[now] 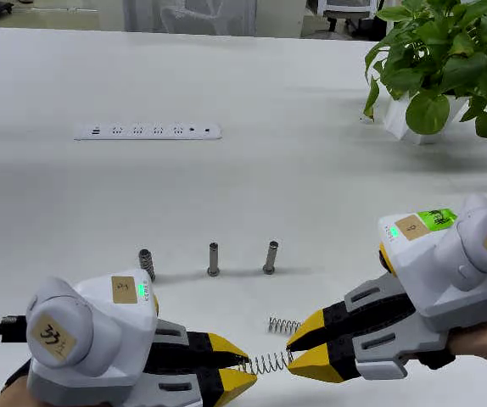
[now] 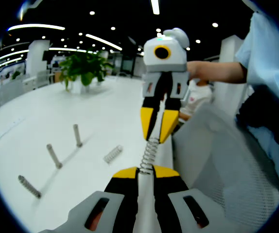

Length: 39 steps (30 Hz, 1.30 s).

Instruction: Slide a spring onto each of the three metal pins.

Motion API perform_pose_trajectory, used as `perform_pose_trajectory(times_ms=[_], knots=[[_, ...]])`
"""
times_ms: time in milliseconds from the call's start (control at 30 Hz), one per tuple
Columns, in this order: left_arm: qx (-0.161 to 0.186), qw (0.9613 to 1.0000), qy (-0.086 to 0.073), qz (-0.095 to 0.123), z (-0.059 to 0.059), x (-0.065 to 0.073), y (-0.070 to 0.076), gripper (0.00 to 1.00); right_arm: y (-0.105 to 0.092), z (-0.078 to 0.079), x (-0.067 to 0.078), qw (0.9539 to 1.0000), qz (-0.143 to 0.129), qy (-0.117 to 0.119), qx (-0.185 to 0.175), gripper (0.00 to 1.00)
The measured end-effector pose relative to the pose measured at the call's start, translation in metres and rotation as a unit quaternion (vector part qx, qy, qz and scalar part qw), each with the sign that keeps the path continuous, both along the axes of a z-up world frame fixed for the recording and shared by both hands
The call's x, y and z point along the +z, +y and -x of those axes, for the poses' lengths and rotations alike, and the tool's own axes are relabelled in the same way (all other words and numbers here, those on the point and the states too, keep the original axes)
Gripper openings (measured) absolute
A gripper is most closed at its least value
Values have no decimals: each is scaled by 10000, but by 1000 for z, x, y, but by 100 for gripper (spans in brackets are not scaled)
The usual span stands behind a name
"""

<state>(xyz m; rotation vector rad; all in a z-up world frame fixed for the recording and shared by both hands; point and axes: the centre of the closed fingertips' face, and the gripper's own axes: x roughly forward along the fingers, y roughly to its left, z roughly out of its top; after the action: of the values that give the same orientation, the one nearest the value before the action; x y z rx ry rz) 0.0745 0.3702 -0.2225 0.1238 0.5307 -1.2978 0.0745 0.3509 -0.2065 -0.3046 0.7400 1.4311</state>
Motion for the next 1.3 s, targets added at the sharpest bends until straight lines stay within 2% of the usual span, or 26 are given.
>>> perform_pose_trajectory(times_ms=[300,433,700,867,900,933,1000,1133,1200,1300], knots=[[-40,10000,-20,-58,1,-1,-2,10,1,0,3,9999,119,-93,79,11],[-117,9998,-88,-158,1,-3,-3,10,3,1,5,9992,272,-229,169,11],[-214,9993,-113,-273,3,-6,-4,10,12,1,15,9975,373,-486,345,11],[-279,9990,-123,-338,4,-8,-7,10,20,-1,22,9959,398,-658,471,10],[-299,9989,-143,-347,4,-9,-8,10,22,-1,24,9947,366,-753,593,2],[-308,9988,-139,-344,4,-9,-8,10,25,-3,25,9947,313,-813,539,2],[-299,9990,-127,-302,5,-8,-10,10,26,-4,24,9952,341,-743,531,2],[-267,9993,-100,-260,4,-8,-11,10,27,-7,26,9951,310,-801,494,2],[-267,9993,-106,-249,5,-8,-12,10,25,-8,26,9953,308,-796,468,5],[-274,9993,-111,-245,5,-8,-12,10,19,-7,23,9956,391,-716,469,15]])
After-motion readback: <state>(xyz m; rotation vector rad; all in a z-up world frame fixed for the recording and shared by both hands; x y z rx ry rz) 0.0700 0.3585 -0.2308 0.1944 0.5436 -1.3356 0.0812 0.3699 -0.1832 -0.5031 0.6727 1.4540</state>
